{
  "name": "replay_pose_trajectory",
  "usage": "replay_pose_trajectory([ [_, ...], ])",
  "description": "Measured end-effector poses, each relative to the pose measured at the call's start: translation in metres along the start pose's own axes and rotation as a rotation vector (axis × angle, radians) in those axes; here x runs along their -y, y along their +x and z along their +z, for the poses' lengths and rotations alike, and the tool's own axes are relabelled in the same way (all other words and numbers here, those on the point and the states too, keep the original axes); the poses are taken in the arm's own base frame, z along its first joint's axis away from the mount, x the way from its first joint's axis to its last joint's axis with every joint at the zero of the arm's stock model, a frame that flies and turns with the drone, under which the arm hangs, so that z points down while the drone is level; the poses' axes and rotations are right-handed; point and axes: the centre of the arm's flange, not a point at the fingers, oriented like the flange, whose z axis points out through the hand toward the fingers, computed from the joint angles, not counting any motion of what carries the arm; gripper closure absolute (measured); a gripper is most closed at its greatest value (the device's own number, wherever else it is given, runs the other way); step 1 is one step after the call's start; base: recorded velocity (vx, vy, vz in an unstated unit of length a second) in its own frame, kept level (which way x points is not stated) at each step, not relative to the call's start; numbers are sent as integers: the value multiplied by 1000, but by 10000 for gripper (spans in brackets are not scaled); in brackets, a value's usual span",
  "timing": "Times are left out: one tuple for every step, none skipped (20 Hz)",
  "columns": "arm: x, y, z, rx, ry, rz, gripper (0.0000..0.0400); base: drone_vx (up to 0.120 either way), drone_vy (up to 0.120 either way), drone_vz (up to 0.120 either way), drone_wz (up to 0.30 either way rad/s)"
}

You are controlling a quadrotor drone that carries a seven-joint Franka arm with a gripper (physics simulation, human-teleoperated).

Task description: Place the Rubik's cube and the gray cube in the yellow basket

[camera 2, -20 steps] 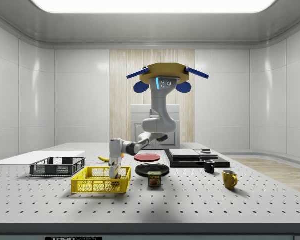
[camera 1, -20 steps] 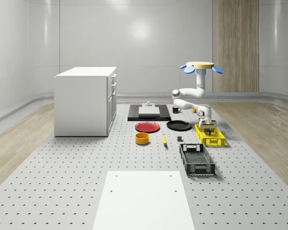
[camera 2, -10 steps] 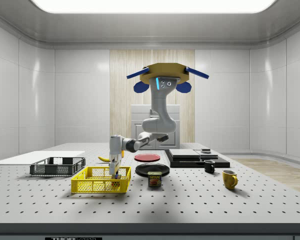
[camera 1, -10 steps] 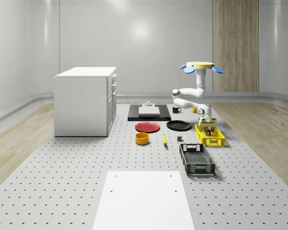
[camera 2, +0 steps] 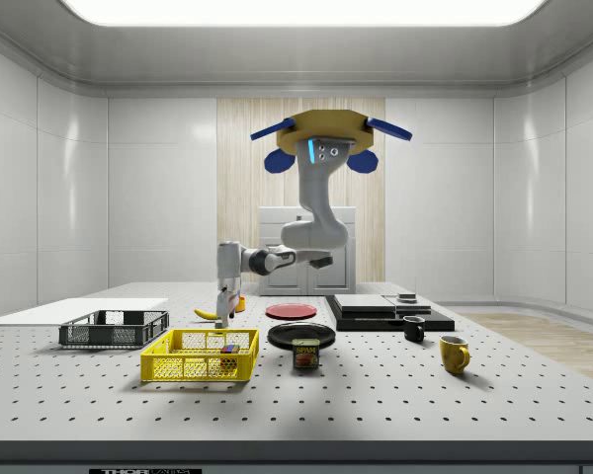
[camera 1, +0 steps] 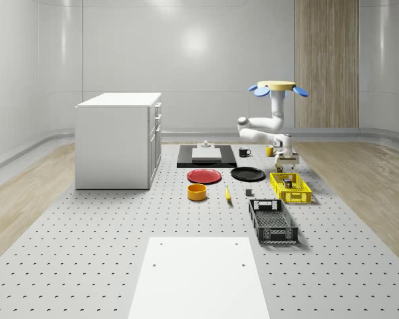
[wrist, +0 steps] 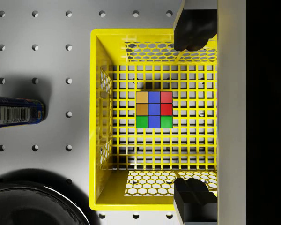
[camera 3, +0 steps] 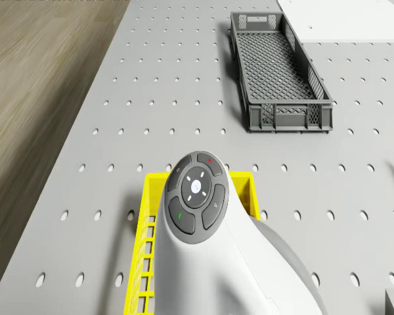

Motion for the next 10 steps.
replay_pose_trajectory([
  [0, 0, -2, 0, 0, 0, 0, 0, -120, 80, 0],
  [0, 0, -4, 0, 0, 0, 0, 0, -120, 0, 0],
  [0, 0, -6, 0, 0, 0, 0, 0, -120, 0, 0],
  [0, 0, -7, 0, 0, 0, 0, 0, -120, 0, 0],
  [0, 0, -8, 0, 0, 0, 0, 80, -120, 0, 0],
  [0, 0, -9, 0, 0, 0, 0, 120, -120, 0, 0],
  [0, 0, -9, 0, 0, 0, 0, 120, -120, 0, 0],
  [0, 0, -10, 0, 0, 0, 0, 120, -120, 0, 0],
  [0, 0, -10, 0, 0, 0, 0, 120, -120, 0, 0],
  [0, 0, -11, 0, 0, 0, 0, 120, -120, 0, 0],
])
